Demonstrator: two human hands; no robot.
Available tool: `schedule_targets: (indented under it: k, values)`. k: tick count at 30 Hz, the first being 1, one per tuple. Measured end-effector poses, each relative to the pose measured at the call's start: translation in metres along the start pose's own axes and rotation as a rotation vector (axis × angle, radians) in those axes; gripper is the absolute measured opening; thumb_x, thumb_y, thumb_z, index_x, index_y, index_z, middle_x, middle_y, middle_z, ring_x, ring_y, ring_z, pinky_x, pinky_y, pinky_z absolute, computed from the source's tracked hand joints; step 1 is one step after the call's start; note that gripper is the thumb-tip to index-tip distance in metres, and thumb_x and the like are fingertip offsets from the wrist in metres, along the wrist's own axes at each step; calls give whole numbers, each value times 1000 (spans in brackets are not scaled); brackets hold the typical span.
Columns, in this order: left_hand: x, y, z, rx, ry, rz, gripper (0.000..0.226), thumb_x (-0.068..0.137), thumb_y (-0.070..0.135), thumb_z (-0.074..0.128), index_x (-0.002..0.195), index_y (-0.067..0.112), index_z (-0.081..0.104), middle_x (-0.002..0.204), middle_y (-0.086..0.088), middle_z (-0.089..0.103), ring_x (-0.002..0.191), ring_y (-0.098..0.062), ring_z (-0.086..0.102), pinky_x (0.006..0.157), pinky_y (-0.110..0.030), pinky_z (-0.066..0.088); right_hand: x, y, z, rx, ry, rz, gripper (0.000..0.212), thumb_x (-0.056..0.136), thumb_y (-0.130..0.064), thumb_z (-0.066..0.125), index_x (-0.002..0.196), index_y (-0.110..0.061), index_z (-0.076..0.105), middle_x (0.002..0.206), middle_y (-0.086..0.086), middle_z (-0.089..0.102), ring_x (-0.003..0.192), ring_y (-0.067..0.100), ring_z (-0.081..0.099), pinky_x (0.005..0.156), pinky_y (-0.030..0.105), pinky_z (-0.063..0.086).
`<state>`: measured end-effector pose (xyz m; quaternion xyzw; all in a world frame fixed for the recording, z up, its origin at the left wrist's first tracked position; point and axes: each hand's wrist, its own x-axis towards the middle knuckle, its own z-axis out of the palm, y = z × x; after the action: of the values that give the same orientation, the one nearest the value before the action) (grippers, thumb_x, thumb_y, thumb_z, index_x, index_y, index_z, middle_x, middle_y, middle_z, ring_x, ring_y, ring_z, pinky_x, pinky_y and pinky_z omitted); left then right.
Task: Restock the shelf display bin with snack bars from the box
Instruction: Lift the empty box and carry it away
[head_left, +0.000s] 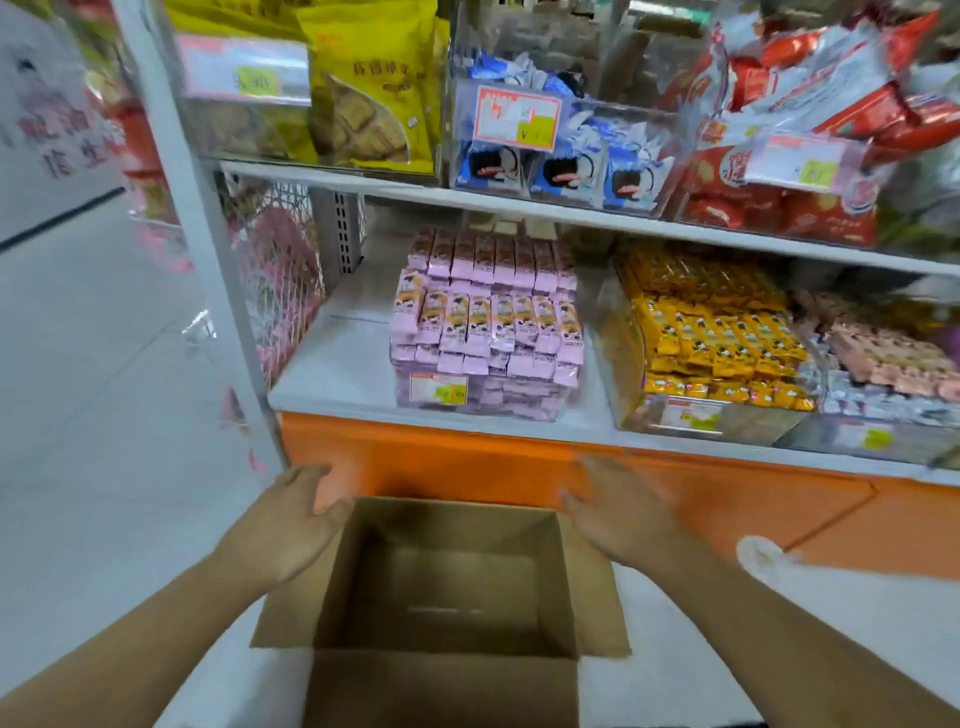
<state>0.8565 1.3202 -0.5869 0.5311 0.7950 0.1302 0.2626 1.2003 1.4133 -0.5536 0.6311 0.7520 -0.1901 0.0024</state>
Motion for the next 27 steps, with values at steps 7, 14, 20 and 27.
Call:
schedule_targets:
  k: [7,14,20,27]
  values:
    - [33,-63,81,-14,-211,-65,83,82,84,51,150,46,24,162,-3,39,139,-32,48,110,-46,44,14,34,104,240,-184,323,51,100,-61,52,142,-34,41,125,-8,63,105,14,64,87,33,54]
    - [63,-84,129,-294,-181,-149,83,97,24,68,141,70,16,127,13,56,121,-28,60,102,-50,49,52,46,182,397,-186,403,64,105,-41,57,159,-53,25,151,-3,59,134,27,60,109,52,52]
    - [46,-119,83,-417,-161,-374,86,94,17,69,155,58,24,129,5,67,121,-30,62,95,-37,48,65,-10,153,317,-214,334,67,101,-34,66,159,-45,35,148,-6,61,133,27,61,107,49,51]
    - [-52,-172,-43,-534,-24,-587,90,91,22,74,151,66,23,127,21,63,111,-18,66,91,-33,52,47,-153,88,266,-335,103,69,92,-37,72,150,-58,42,129,-19,70,113,14,67,91,34,53]
